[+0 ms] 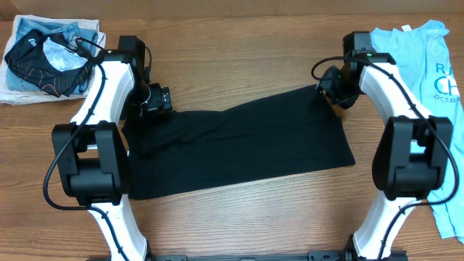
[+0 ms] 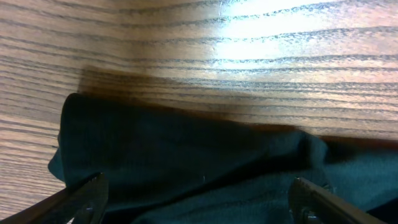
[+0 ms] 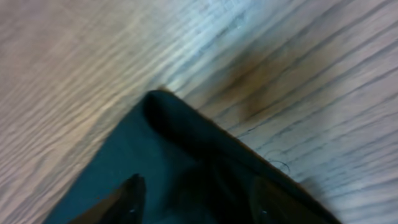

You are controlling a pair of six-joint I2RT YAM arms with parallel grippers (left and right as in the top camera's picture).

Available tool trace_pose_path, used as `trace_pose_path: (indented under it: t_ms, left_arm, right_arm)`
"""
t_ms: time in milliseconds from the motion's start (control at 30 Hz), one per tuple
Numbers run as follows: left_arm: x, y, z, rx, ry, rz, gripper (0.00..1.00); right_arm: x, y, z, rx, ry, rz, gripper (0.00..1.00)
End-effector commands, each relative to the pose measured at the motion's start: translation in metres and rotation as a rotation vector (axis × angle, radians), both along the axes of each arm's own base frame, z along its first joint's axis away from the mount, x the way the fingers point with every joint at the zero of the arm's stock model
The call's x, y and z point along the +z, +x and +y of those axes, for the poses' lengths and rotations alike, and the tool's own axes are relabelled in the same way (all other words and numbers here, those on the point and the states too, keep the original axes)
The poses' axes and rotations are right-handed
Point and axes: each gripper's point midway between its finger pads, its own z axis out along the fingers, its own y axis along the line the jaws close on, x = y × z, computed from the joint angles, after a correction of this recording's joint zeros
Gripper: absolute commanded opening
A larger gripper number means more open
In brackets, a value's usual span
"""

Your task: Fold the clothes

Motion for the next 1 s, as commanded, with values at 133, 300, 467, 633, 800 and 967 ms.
trace_pose_path:
  t_ms: [133, 300, 467, 633, 800, 967]
  left_arm:
    - [0.009, -0.001, -0.001, -0.009, -0.012, -0.018, 0.93]
    - [0.009, -0.003, -0.006, -0.011, -0.042, -0.01, 0.91]
    - [0.009, -0.004, -0.006, -0.01, -0.042, -0.007, 0.91]
    - [0.009, -0.005, -0.006, -0.01, -0.043, -0.003, 0.91]
    - [0.009, -0.004, -0.007, -0.011, -0.05, -0.004, 0.87]
    - [0.009, -0.004, -0.007, -0.011, -0.049, -0.005, 0.54]
  right_arm:
    - [-0.003, 0.004, 0.003, 0.01, 0.001, -0.002, 0.37]
    - [-0.006, -0.002, 0.003, 0.009, 0.002, 0.019, 0.21]
    - [-0.008, -0.008, 0.003, 0.01, 0.002, 0.044, 0.22]
    - [-0.012, -0.015, 0.003, 0.009, 0.0, 0.071, 0.25]
    - [-0.015, -0.018, 0.003, 0.012, -0.001, 0.081, 0.12]
    - [-0.015, -0.019, 0.003, 0.012, -0.001, 0.082, 0.04]
